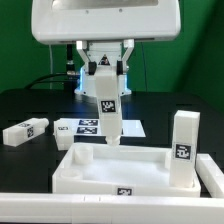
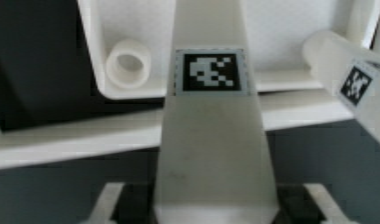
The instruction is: Assemble desk
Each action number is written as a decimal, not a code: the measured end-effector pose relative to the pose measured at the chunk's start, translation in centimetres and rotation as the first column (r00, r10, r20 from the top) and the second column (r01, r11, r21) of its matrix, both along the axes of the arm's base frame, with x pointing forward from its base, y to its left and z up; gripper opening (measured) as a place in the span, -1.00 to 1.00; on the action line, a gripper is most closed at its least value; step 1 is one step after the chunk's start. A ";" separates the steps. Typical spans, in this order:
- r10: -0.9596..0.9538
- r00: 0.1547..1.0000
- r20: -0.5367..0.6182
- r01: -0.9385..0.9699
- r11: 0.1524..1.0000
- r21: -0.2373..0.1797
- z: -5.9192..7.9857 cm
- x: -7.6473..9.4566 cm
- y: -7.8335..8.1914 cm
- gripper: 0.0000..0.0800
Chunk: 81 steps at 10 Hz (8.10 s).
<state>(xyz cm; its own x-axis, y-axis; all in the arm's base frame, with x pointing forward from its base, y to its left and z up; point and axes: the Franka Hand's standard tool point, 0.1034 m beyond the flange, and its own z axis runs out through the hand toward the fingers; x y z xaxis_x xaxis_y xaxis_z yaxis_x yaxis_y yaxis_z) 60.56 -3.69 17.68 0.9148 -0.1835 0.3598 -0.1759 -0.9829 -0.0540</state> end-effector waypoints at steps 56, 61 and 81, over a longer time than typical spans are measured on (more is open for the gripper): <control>0.100 0.989 -0.108 -0.106 0.993 -0.055 -4.0 0.2 -4.6 0.62; 0.117 0.943 -0.310 -0.115 0.993 0.024 -5.5 0.1 -4.6 0.62; -0.662 0.648 -0.376 0.742 0.660 0.119 -6.0 0.0 -3.1 -0.27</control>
Offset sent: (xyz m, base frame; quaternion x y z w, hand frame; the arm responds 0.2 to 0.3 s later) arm 0.0197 -0.0071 0.0105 0.0279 -0.0236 -0.0096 0.9993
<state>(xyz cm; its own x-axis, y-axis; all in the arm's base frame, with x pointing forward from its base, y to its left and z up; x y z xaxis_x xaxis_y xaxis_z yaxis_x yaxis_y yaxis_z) 60.53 -6.78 11.70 0.5181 -0.8546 -0.0354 -0.8527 -0.5128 -0.1001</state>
